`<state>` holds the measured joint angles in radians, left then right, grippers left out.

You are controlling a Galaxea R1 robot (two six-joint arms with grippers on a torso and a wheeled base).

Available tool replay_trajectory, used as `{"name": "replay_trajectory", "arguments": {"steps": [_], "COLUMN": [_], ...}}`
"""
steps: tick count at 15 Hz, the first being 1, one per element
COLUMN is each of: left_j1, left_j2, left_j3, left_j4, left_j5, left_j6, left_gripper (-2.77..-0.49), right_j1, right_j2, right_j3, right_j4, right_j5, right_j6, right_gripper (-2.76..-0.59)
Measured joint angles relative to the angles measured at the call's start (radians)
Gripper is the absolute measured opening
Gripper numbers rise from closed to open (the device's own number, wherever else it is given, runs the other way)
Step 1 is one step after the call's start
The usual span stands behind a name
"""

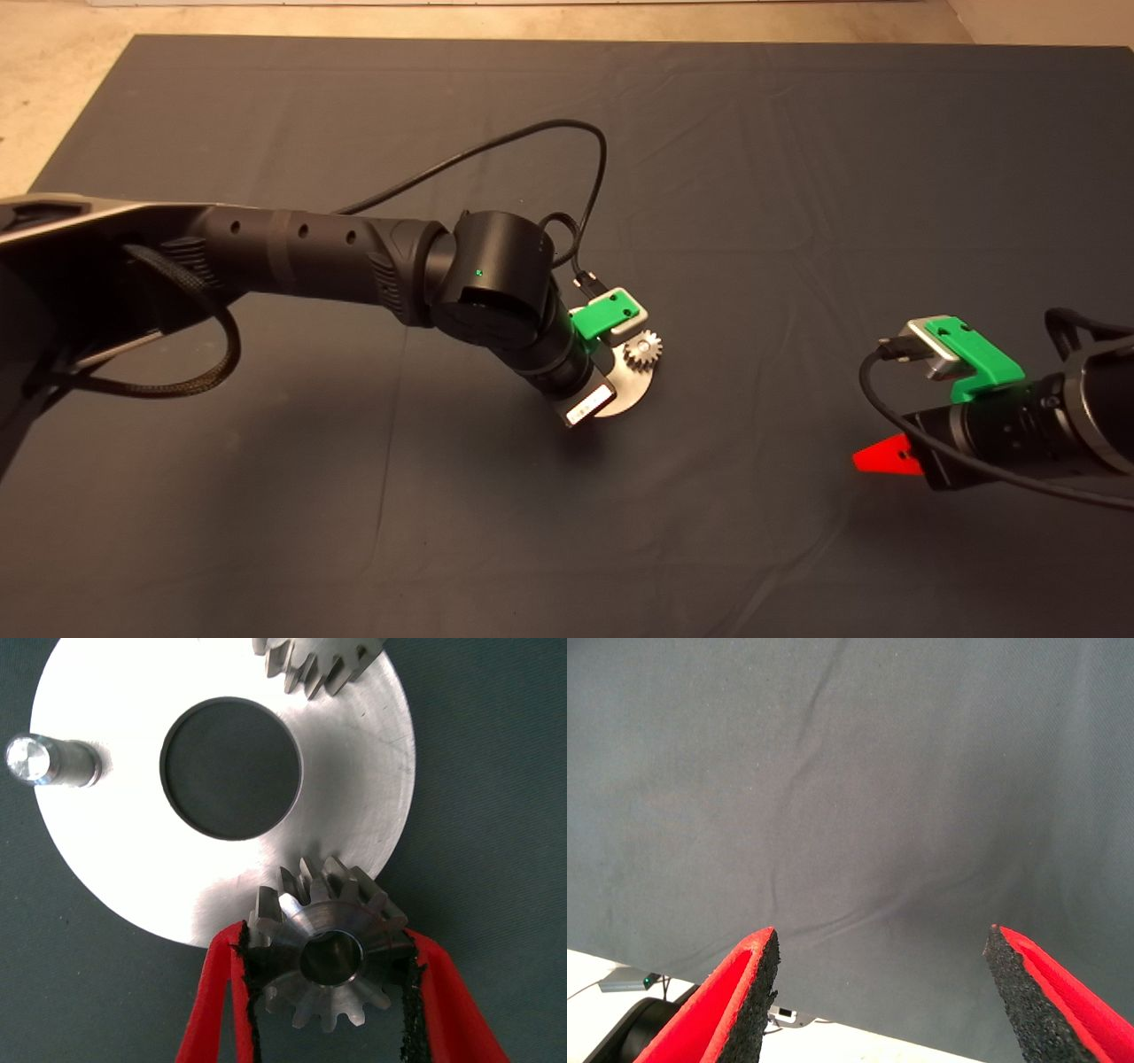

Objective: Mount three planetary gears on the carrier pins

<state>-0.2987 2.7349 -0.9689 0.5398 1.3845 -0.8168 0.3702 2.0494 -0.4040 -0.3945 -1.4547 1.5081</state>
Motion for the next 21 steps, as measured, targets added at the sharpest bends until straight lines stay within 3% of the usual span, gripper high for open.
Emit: {"name": "replay_trajectory", "arguments": {"steps": [18,21], "left_j1": [0.003,0.016], "left_j2": [0.001,0.002], "left_j3": [0.000,0.000], "left_j4": [0.003,0.010], "left_j5": [-0.005,-0.005], "left_j6": [0.007,0.007], "left_gripper": [-2.62,-2.62], "right_j1": [0.001,0.001], "right_j2": [0.001,0.001], "right_j3": [0.000,0.000], "right_j4": [0.000,0.000], "right_j5": [0.000,0.001], "right_j6": [0.000,0.000], "right_gripper": [-1.63,-1.63]}}
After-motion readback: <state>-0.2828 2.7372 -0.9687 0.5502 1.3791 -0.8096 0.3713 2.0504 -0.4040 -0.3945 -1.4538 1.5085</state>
